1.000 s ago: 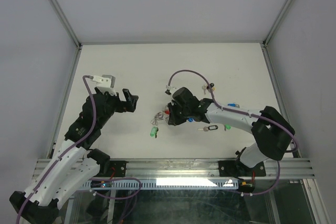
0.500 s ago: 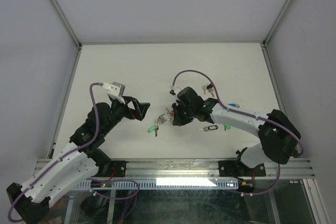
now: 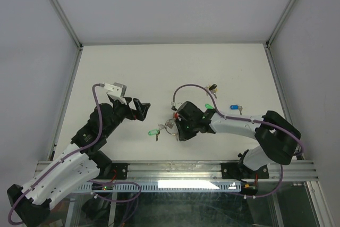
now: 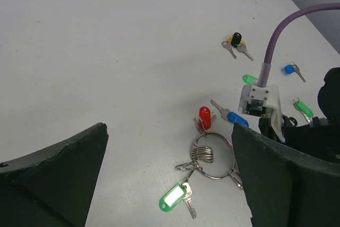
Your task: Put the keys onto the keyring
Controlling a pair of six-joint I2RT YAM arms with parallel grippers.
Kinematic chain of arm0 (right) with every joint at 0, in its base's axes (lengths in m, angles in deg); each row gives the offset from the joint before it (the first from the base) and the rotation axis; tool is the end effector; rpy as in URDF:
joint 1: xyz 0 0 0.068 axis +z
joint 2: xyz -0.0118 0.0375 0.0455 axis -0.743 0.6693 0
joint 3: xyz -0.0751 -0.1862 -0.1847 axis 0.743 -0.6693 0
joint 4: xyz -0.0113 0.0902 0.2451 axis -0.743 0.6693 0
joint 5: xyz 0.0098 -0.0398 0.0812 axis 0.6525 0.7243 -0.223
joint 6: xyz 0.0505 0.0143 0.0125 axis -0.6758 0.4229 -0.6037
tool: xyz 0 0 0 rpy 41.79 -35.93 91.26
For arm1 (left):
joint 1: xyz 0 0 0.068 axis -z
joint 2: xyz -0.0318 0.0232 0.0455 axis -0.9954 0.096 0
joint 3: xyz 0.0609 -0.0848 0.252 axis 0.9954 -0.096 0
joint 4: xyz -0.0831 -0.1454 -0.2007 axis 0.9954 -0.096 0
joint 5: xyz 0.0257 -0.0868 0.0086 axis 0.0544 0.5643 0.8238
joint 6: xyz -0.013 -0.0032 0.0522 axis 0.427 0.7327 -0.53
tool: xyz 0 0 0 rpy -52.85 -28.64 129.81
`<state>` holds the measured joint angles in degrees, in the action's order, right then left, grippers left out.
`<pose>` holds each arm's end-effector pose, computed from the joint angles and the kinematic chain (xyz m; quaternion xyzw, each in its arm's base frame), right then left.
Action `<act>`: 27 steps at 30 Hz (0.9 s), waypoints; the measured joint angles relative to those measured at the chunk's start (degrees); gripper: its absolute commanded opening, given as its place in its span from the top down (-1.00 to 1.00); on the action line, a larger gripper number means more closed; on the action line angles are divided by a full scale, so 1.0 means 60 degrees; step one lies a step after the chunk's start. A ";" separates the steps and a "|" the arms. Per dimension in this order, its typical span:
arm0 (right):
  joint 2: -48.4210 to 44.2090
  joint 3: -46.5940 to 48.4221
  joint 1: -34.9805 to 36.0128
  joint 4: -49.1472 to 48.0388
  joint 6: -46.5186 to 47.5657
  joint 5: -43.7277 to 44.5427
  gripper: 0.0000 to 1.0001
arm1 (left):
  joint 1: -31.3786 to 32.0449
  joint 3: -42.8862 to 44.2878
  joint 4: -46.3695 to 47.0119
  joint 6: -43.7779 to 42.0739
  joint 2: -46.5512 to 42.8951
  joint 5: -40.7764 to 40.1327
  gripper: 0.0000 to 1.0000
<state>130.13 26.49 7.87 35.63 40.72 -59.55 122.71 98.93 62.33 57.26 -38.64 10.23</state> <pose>0.1507 0.2307 0.1645 -0.2902 0.9240 0.2034 0.1435 0.1257 -0.0907 0.2789 0.1009 0.7836 -0.2096 0.5761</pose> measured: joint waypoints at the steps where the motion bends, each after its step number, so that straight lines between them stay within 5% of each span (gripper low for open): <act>1: -0.0022 -0.0055 0.0018 -0.0044 -0.0011 0.0022 0.51 | 0.0000 0.0000 0.0004 0.0000 -0.0004 -0.0007 -0.98; 16: -0.0426 -0.0364 0.0036 -0.0087 -0.0186 0.0688 0.28 | 0.0000 0.0000 -0.0011 -0.0004 -0.0011 -0.0197 -0.98; 27: -0.0463 -0.0448 0.0036 -0.0342 -0.0382 0.0455 0.31 | 0.0000 0.0000 -0.0062 -0.0011 0.0000 -0.0193 -0.98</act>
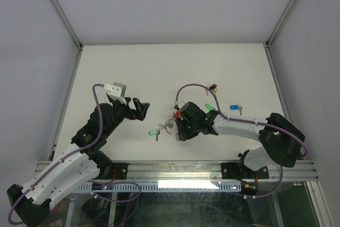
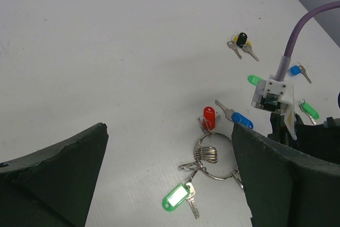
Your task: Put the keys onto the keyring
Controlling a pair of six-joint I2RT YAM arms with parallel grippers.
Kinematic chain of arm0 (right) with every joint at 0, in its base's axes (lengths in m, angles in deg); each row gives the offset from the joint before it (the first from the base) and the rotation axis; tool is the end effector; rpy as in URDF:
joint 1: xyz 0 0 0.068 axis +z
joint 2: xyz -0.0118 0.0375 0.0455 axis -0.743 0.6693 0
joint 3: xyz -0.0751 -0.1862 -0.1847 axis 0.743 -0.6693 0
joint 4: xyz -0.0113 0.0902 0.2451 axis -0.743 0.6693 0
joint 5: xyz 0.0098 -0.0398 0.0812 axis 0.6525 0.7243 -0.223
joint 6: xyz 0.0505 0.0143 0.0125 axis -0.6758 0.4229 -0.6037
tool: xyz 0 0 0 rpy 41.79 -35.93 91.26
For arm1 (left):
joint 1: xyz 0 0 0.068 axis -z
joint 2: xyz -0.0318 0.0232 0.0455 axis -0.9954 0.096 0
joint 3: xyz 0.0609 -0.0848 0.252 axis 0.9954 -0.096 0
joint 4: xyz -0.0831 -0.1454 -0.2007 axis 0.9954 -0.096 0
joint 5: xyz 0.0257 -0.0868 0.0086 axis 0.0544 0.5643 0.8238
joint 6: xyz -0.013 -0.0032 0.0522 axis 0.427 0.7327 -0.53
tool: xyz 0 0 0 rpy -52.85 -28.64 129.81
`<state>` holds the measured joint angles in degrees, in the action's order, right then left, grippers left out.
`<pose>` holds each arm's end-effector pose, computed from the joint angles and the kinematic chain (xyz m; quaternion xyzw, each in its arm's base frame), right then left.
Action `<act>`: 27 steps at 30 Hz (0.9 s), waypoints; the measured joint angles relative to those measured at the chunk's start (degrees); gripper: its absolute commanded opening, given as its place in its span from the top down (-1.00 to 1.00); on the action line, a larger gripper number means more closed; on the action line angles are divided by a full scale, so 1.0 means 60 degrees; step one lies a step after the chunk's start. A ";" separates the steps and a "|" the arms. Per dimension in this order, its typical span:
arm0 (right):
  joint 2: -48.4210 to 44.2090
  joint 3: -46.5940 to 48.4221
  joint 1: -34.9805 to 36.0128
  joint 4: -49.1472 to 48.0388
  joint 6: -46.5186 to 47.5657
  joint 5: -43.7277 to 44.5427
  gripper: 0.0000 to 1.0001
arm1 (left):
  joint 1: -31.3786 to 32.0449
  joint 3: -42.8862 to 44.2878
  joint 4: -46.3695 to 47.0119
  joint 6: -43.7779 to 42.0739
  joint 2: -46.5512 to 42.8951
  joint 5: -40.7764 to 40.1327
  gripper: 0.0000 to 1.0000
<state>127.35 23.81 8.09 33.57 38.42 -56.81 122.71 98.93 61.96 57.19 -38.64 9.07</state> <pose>0.1463 0.2230 0.1655 -0.2677 0.9272 0.2008 0.1683 0.1259 -0.0900 0.2782 0.0958 0.7858 -0.2006 0.5771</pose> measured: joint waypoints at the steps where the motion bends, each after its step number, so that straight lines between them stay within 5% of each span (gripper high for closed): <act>1: 0.0000 0.0000 0.0000 -0.0007 -0.0011 -0.0018 0.34 | 0.0000 0.0000 0.0000 0.0000 0.0000 0.0000 -0.98; 27: 0.0302 0.0033 0.0069 -0.0175 -0.0364 0.0208 0.50 | 0.0000 0.0004 -0.0076 -0.0007 0.0062 -0.0066 -0.98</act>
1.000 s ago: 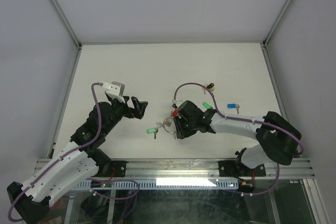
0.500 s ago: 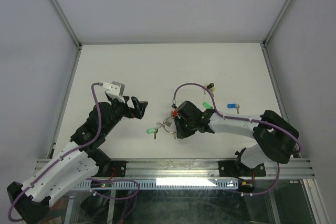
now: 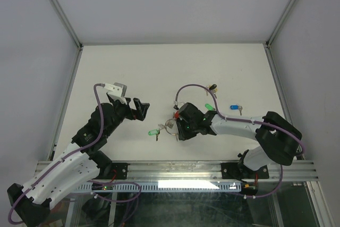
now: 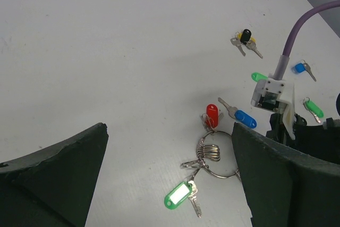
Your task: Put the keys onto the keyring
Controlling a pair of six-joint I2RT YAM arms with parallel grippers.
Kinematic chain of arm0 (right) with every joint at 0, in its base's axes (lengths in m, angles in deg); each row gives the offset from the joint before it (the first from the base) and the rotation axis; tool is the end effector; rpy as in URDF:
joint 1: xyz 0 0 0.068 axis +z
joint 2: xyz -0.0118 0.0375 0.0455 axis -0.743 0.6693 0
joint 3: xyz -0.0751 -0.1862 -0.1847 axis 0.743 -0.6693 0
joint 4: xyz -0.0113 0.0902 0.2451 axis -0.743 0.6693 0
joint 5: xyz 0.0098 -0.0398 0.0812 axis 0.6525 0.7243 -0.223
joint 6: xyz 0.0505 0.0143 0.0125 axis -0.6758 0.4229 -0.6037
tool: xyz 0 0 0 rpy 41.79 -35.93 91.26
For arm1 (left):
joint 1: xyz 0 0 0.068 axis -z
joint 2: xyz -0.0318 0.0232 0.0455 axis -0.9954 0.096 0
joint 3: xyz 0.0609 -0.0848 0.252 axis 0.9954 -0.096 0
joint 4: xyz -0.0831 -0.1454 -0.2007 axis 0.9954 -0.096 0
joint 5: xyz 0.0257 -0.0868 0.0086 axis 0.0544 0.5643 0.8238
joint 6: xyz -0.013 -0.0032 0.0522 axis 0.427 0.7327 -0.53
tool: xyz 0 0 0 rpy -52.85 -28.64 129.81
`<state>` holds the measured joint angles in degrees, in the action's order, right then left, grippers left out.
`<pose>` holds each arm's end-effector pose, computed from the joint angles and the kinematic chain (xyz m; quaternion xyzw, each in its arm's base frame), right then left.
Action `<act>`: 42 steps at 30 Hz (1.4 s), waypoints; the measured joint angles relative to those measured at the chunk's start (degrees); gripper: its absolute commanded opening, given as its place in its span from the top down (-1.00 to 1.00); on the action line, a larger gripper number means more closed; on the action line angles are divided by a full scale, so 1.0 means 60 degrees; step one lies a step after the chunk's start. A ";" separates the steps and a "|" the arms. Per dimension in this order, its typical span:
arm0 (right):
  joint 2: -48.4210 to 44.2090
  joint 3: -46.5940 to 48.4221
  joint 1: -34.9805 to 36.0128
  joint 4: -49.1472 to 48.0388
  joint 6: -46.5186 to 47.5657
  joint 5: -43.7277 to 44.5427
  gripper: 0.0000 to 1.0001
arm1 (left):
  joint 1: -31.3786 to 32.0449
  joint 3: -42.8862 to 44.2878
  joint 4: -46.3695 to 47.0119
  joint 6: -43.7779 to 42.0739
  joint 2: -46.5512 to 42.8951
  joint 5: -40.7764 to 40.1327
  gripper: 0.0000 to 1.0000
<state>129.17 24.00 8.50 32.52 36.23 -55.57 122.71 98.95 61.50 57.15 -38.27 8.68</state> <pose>0.1476 0.2270 0.1594 -0.2508 0.9336 0.1937 0.1671 0.1266 -0.0903 0.2766 0.0955 0.7900 -0.1950 0.5734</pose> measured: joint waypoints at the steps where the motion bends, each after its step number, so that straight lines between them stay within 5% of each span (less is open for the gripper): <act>1: 0.0007 0.0022 0.0033 0.0026 -0.0026 0.0066 0.50 | 0.0000 0.0000 -0.0011 0.0004 0.0015 -0.0007 -0.98; 35: 0.1162 0.1559 0.1490 0.1563 -0.0546 0.2353 0.63 | 0.0000 0.0506 -0.0962 0.0102 0.0044 -0.0907 -0.99; 42: 0.1348 0.1778 0.1519 0.1825 -0.0601 0.2579 0.89 | 0.0000 0.0510 -0.1045 0.0102 0.0058 -0.0976 -0.99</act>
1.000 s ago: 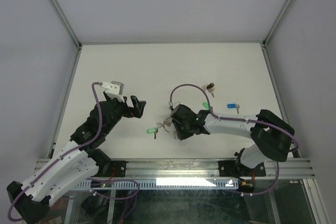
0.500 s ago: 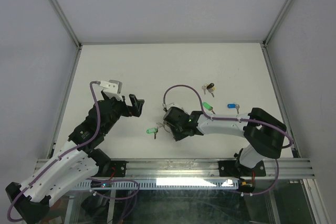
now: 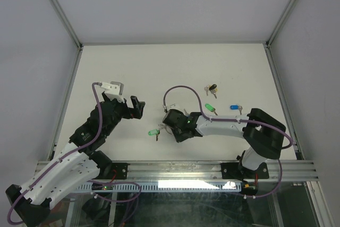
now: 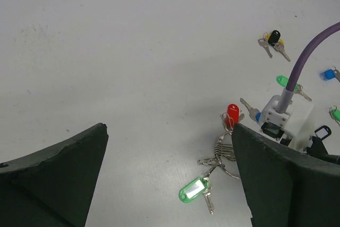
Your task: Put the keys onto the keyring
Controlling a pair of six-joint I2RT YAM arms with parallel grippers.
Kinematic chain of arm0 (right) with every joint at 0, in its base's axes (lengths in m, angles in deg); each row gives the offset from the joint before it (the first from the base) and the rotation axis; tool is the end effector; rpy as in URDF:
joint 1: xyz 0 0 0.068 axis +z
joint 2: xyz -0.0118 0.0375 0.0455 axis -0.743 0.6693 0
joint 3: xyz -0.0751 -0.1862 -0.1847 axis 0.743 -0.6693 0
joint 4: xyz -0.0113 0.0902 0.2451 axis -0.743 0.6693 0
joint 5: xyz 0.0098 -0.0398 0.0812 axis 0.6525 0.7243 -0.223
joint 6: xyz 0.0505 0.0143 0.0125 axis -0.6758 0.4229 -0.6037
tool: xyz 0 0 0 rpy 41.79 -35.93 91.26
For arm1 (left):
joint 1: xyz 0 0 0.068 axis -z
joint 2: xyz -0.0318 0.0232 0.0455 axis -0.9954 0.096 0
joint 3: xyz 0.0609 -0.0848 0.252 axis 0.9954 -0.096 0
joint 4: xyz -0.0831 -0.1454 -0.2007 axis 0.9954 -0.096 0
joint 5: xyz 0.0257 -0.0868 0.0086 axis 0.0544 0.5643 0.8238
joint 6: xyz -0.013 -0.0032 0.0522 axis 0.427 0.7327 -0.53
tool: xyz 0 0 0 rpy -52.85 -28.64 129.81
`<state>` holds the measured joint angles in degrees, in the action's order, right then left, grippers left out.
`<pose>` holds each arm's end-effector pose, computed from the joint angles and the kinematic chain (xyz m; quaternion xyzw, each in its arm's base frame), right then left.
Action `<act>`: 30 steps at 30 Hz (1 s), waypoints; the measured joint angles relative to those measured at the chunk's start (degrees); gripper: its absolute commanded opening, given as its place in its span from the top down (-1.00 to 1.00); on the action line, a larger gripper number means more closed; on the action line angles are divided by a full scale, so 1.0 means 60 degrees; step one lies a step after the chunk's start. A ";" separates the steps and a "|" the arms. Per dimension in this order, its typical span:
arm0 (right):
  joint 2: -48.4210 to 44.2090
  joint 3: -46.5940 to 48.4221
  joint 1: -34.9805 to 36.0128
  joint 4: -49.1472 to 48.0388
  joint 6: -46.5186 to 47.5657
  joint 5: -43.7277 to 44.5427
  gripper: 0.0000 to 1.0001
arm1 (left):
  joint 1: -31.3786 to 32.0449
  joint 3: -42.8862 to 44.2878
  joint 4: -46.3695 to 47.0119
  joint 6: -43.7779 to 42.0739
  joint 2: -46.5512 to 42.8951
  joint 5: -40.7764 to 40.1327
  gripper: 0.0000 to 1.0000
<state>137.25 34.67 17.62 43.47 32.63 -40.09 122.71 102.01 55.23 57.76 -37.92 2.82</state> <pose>0.1299 0.2689 0.1641 -0.2731 0.9394 0.0694 0.1954 0.1254 -0.0848 0.2835 0.0676 0.8082 -0.1463 0.5664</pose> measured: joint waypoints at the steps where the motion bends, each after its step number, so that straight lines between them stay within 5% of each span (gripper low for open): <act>1: 0.0036 0.0044 0.0011 0.0044 0.0007 0.0022 0.98 | 0.0000 0.0000 -0.0022 0.0000 0.0000 -0.0007 -0.99; 19: -0.0914 0.0131 -0.0630 0.1206 0.0973 -0.0769 1.00 | 0.0000 0.0437 0.0106 -0.0040 0.0215 0.1297 -0.98; 30: -0.2477 0.0131 -0.1942 0.1963 0.1577 -0.2259 1.00 | 0.0696 -0.1581 0.2776 0.0510 0.0186 0.2506 -0.95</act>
<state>122.39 35.45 5.97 55.26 42.09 -53.64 126.89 92.52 71.88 60.82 -36.81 17.86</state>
